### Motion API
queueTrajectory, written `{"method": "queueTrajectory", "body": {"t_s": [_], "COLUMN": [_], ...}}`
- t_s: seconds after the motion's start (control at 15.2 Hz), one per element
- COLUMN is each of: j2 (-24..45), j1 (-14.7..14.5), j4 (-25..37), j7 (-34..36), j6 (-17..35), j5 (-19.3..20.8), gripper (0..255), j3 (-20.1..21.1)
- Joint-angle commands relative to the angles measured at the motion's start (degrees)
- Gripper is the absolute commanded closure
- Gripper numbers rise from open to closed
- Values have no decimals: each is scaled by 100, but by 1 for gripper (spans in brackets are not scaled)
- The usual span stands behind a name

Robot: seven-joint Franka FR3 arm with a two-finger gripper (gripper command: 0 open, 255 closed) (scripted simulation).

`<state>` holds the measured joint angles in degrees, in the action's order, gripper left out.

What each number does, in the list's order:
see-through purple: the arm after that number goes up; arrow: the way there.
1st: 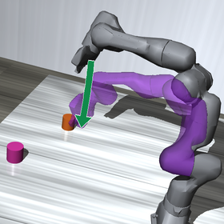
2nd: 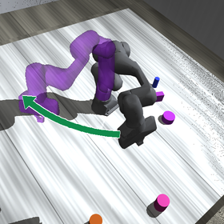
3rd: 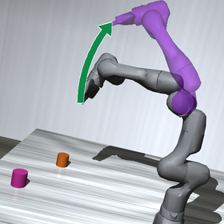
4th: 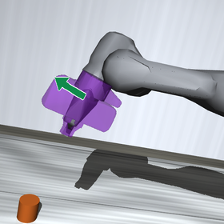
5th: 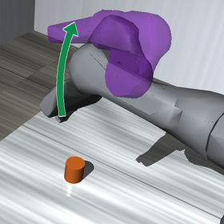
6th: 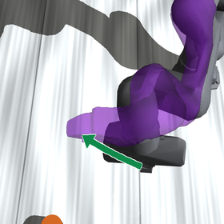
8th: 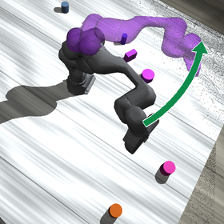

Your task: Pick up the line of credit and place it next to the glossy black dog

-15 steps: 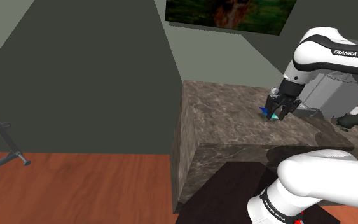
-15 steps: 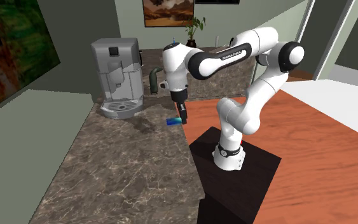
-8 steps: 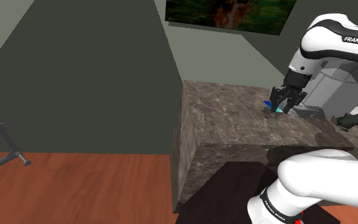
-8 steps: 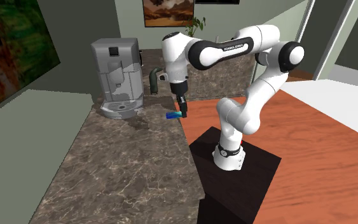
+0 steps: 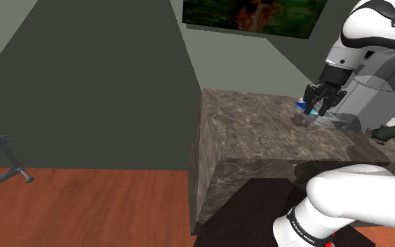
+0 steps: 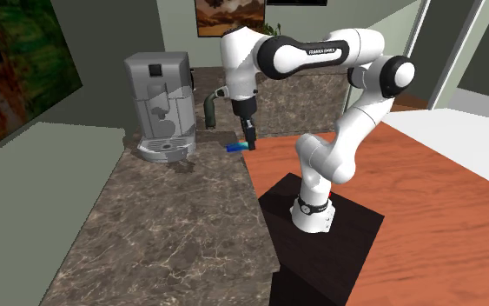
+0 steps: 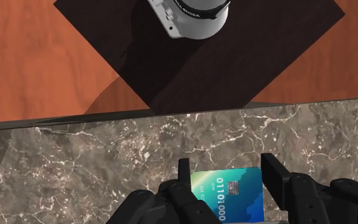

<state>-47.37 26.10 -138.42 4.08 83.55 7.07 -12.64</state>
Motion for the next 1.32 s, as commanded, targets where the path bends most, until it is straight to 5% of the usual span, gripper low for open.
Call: {"method": "queueTrajectory", "body": {"t_s": [0.0,0.53,1.25], "j2": [33,199,728], "j1": [-10,-45,214], "j4": [175,827,1519], "j7": [1,-7,-1585], "j6": [-144,-631,-564], "j5": [-19,-79,978], "gripper": [255,255,255], "j3": [20,73,-1385]}}
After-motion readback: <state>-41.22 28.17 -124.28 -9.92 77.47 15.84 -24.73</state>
